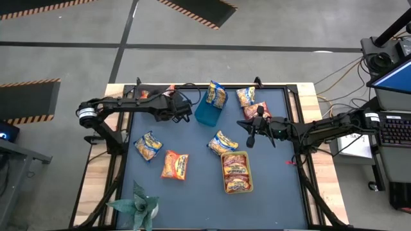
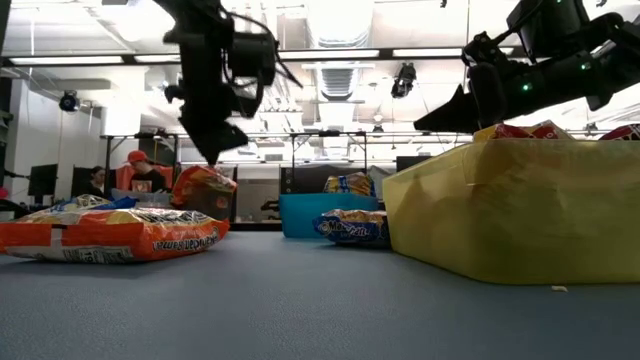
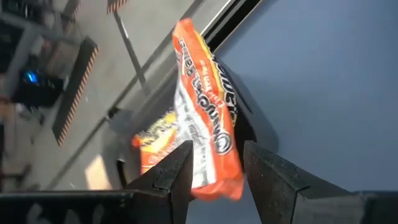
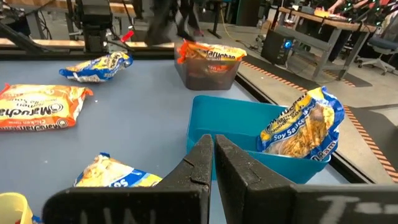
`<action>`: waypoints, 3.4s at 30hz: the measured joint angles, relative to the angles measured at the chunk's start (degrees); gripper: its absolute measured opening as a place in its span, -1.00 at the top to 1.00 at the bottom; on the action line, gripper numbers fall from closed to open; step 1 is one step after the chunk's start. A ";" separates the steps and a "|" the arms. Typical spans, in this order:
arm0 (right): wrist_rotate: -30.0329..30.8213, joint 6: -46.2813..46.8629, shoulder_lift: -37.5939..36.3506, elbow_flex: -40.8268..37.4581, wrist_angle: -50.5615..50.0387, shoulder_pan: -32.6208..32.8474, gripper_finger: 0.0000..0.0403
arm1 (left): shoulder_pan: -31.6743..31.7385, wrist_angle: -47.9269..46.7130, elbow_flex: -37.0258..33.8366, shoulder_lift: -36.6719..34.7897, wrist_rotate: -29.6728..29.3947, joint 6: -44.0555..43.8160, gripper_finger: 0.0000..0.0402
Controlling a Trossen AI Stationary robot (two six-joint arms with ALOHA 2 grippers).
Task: Sort Maruchan noodles
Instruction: Put the orange noodle pack into the black bin
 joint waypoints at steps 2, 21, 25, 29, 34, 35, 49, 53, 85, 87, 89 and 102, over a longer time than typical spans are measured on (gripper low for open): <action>0.02 0.08 0.00 0.00 -0.48 0.00 0.96 | -0.88 -1.66 0.94 -1.50 0.08 3.83 0.37; -0.49 8.41 0.00 -0.02 -4.85 0.13 0.96 | 8.02 0.69 -10.15 -28.52 31.32 39.91 0.96; -0.49 8.46 0.00 -0.02 -4.86 0.13 0.96 | 10.22 3.74 -13.29 -28.09 31.41 40.73 0.99; -0.47 8.44 0.00 -0.02 -4.86 0.13 0.96 | 11.98 6.56 -15.68 -26.30 31.58 41.99 1.00; -0.49 8.41 0.00 -0.02 -4.86 0.13 0.96 | 14.10 9.98 -16.90 -23.17 31.91 42.36 1.00; -0.48 8.41 0.00 -0.02 -4.86 0.13 0.96 | 14.55 10.86 -17.01 -22.66 31.86 42.50 1.00; -0.49 8.39 0.00 -0.02 -4.90 0.13 0.96 | 20.14 17.51 -17.17 -14.83 30.23 42.93 1.00; -0.46 8.39 0.00 -0.02 -4.91 0.13 0.96 | 20.19 19.32 -17.17 -13.34 30.20 42.86 1.00; -0.46 8.04 0.00 -0.04 -4.91 0.13 0.96 | 20.10 24.13 -12.29 -20.37 34.27 41.88 1.00; -0.46 8.11 0.00 -0.04 -4.94 0.15 0.96 | 20.10 24.88 -13.29 -19.12 34.29 41.84 1.00; -0.46 8.14 0.00 -0.04 -5.03 0.13 0.96 | 20.10 25.83 -14.27 -17.73 34.27 41.67 1.00; -0.46 8.50 0.02 -0.04 -5.08 0.15 0.96 | 19.75 25.98 -14.61 -15.88 34.19 37.58 1.00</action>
